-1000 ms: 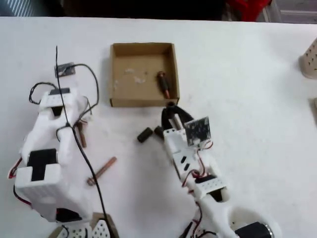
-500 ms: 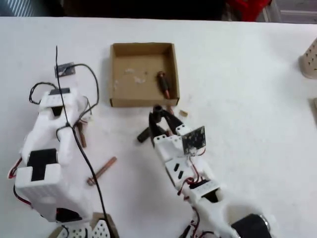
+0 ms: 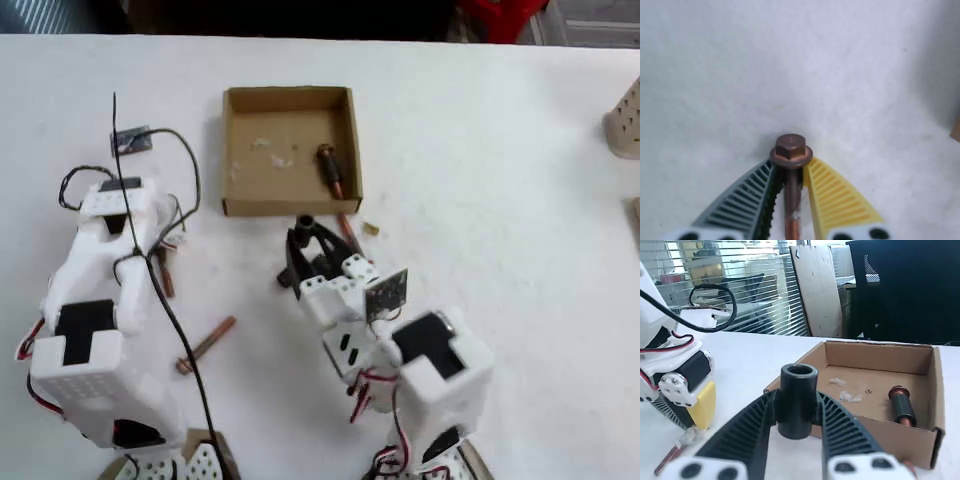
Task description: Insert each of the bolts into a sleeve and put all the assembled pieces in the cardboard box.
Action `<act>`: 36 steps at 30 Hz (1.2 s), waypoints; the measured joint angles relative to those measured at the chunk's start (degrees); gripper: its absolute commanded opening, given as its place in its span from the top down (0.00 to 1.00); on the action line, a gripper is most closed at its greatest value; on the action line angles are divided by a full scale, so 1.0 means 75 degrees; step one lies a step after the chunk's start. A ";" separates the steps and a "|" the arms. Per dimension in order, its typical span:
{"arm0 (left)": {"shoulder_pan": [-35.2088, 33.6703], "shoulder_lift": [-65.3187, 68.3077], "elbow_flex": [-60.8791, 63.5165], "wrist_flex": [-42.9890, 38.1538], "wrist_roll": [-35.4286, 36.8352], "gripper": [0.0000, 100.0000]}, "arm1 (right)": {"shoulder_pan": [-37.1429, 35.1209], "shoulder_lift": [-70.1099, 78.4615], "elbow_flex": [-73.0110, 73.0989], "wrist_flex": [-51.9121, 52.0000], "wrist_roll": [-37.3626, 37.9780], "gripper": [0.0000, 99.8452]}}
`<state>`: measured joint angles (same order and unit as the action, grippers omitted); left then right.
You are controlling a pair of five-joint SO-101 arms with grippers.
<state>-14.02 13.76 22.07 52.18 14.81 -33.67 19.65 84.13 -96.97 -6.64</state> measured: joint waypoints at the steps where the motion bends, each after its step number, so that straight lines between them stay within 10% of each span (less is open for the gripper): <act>1: 0.0000 0.0000 0.0000 0.0000 0.0000 0.98 | -0.0105 0.0328 -0.0070 -0.0117 0.0000 0.98; 19: 0.0000 -0.0774 0.0258 -0.0316 0.0000 0.98 | -0.0539 0.0938 -0.0164 -0.0293 0.0246 0.98; 36: 0.1313 -0.4982 0.5333 -0.5556 0.0000 0.98 | -0.0539 0.0938 -0.0164 -0.0293 0.0246 0.98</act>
<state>-4.18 -23.60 62.07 10.51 14.81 -37.71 26.68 82.90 -99.16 -4.79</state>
